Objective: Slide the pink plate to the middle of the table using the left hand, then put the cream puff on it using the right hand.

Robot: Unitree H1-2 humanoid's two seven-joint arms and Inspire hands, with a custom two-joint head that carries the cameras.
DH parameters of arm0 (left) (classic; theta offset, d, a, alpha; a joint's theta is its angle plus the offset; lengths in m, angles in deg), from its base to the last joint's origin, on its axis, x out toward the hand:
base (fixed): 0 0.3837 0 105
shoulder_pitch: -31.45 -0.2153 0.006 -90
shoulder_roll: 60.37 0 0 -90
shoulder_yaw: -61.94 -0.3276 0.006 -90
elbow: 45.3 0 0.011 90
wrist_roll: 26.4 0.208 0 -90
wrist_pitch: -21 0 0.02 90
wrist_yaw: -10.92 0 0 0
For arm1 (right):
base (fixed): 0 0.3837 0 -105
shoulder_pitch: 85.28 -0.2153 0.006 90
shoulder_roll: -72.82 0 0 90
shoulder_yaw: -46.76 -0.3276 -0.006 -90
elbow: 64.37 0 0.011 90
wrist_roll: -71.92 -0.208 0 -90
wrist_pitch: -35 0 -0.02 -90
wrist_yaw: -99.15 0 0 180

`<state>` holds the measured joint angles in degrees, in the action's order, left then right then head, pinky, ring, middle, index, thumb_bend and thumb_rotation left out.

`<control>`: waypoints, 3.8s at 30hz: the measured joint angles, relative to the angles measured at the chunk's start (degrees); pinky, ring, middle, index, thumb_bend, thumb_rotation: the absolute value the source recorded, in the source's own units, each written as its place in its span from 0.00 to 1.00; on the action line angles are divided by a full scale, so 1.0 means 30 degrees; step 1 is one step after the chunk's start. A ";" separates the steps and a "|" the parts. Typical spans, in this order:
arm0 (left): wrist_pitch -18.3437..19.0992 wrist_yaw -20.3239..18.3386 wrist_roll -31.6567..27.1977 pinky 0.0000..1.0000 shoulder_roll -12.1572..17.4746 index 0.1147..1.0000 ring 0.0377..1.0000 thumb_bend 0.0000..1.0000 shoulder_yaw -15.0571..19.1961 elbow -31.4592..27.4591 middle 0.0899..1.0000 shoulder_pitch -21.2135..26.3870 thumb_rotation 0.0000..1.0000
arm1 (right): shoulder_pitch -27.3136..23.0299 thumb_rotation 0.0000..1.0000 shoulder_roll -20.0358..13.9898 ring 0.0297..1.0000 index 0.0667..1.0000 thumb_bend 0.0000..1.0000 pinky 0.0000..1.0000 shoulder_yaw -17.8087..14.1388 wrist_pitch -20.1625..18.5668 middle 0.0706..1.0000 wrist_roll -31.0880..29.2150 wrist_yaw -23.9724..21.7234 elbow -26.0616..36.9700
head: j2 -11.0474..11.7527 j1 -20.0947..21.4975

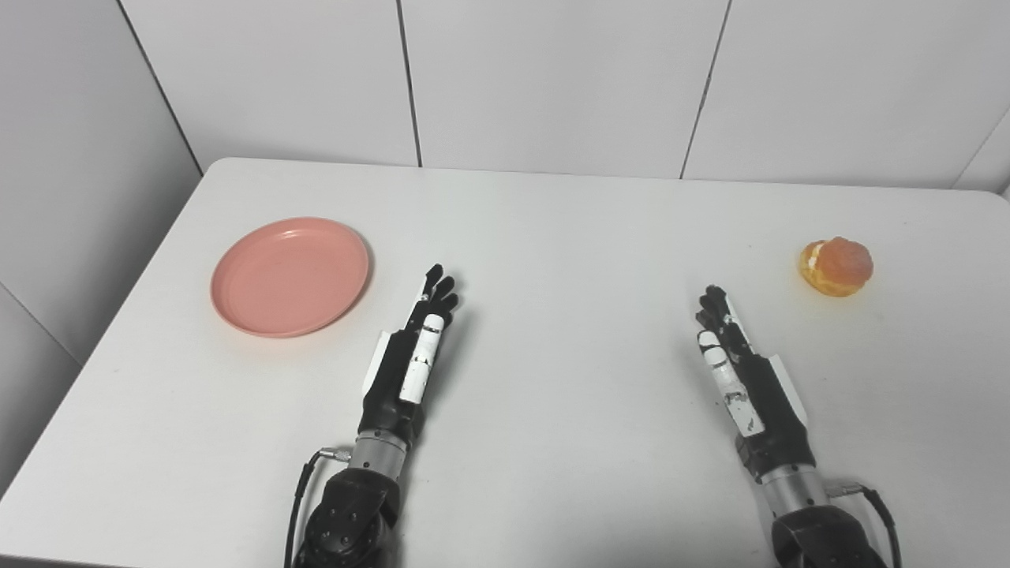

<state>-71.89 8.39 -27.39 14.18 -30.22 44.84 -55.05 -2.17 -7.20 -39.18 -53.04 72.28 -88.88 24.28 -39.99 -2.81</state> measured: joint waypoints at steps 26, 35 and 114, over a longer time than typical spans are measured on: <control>0.0058 -0.0085 -0.0019 0.97 0.0042 0.97 0.96 0.43 -0.0027 -0.0044 0.97 -0.0004 0.97 | -0.0007 0.87 0.0080 1.00 1.00 0.45 1.00 -0.0027 0.0004 1.00 -0.0061 -0.0038 -0.0019 | 0.0000 0.0029; -0.0054 -0.0069 0.0038 0.95 -0.0011 0.97 0.95 0.39 -0.0228 0.0118 0.97 -0.0010 0.99 | -0.0069 0.81 0.0023 1.00 1.00 0.35 1.00 -0.0165 0.0427 1.00 -0.0494 -0.0170 -0.0310 | 0.1611 -0.1875; 0.1451 -0.0301 0.0473 0.91 -0.0120 0.94 0.91 0.46 -0.0749 -0.1625 0.93 0.0656 0.96 | -0.2015 0.86 -0.0510 1.00 1.00 0.20 1.00 -0.0687 0.3100 1.00 -0.1799 -0.1413 -0.3338 | 0.4775 -0.5830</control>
<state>-67.54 7.49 -25.98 13.82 -32.47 39.97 -53.08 -8.22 -8.73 -41.25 -43.74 66.88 -93.12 14.27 -25.66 -20.30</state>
